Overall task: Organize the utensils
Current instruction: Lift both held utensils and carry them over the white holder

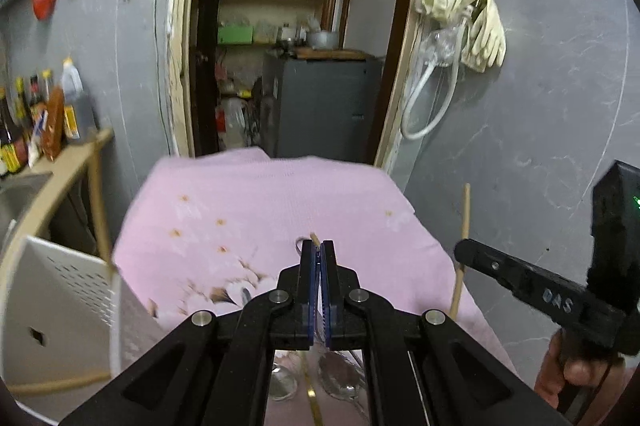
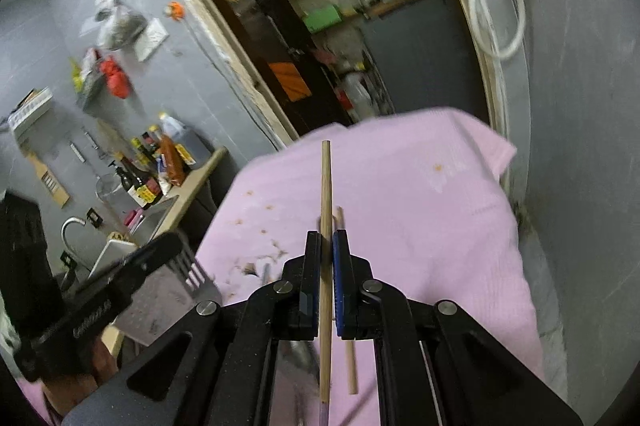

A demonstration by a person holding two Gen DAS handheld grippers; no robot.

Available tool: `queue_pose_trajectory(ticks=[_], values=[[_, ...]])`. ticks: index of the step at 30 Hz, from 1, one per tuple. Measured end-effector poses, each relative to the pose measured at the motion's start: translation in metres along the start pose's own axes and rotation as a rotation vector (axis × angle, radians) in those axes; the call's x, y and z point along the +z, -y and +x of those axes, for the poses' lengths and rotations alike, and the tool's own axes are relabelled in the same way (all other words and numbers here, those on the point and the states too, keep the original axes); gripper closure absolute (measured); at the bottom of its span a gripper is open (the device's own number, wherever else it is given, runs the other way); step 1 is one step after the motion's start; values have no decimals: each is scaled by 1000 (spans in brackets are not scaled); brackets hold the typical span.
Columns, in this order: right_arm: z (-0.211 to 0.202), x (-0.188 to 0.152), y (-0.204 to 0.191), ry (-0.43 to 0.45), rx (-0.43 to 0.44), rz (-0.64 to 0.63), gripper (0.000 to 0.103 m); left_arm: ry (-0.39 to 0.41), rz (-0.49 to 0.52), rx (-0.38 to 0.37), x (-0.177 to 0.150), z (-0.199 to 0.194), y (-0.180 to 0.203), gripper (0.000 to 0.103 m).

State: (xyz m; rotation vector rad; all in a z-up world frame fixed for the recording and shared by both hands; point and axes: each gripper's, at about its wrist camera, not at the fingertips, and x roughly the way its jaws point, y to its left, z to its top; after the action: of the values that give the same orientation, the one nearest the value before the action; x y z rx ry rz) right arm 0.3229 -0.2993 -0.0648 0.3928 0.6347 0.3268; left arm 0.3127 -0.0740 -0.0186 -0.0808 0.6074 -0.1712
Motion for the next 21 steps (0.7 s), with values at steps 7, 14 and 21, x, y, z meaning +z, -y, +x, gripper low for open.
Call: queue_pose_trajectory(ticks=[7,14,21], values=[[-49,28,-51,110,25,-105,98,47,18,0,35,-39,-13,100],[-85,53,-107,223,100,-177,98,120,58,33,79,-95,-35,100],[-90,71,-164,306,200,-224,98,192,121,130,102,-145,-61,100]])
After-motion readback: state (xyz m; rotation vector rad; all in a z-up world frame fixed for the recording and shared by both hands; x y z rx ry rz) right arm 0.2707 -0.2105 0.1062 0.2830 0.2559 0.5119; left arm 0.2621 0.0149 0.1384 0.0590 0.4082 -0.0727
